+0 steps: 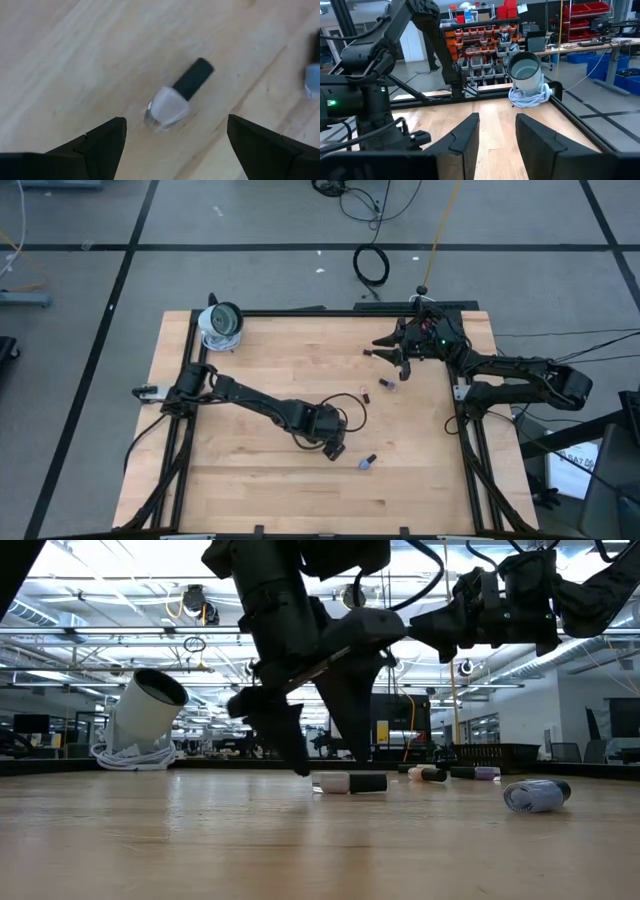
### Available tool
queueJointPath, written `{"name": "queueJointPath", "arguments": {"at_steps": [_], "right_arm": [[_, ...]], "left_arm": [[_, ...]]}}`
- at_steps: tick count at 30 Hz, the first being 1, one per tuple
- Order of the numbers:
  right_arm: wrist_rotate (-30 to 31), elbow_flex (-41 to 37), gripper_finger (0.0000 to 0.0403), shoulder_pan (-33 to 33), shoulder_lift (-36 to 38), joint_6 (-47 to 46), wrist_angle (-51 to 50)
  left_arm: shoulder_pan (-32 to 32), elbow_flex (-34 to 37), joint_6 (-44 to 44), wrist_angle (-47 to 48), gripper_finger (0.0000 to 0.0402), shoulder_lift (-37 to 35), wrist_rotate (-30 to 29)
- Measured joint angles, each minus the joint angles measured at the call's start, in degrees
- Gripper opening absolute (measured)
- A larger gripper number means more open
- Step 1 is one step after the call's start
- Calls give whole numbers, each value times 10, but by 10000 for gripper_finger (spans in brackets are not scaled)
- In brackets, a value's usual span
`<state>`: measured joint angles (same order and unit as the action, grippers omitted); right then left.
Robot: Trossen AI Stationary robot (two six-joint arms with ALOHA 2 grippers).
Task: Pick & Place Nail Polish
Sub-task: Put the white nail polish into the black bin
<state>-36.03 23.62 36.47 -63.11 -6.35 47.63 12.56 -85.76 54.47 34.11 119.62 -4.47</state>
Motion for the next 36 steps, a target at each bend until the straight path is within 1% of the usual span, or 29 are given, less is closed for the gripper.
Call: {"name": "queueJointPath", "arguments": {"at_steps": [5,9,12,14,22,27,31,36], "right_arm": [[0,0,116,0,0,0,2],[0,0,116,0,0,0,1],[0,0,116,0,0,-4,1],[0,0,116,0,0,-4,1],[0,0,116,0,0,-4,1],[0,0,116,0,0,-4,1],[0,0,116,0,0,-9,1],[1,0,116,0,0,-19,1]], "left_arm": [[0,0,-140,-10,340,0,-2],[2,2,-246,-11,340,0,-20],[3,7,-317,-14,340,0,-40],[3,12,-350,-14,340,0,-41],[3,33,-408,-15,340,1,-35],[3,33,-461,-57,340,1,-36],[0,33,-495,-61,340,1,-29],[-17,67,-488,-110,340,0,13]]}}
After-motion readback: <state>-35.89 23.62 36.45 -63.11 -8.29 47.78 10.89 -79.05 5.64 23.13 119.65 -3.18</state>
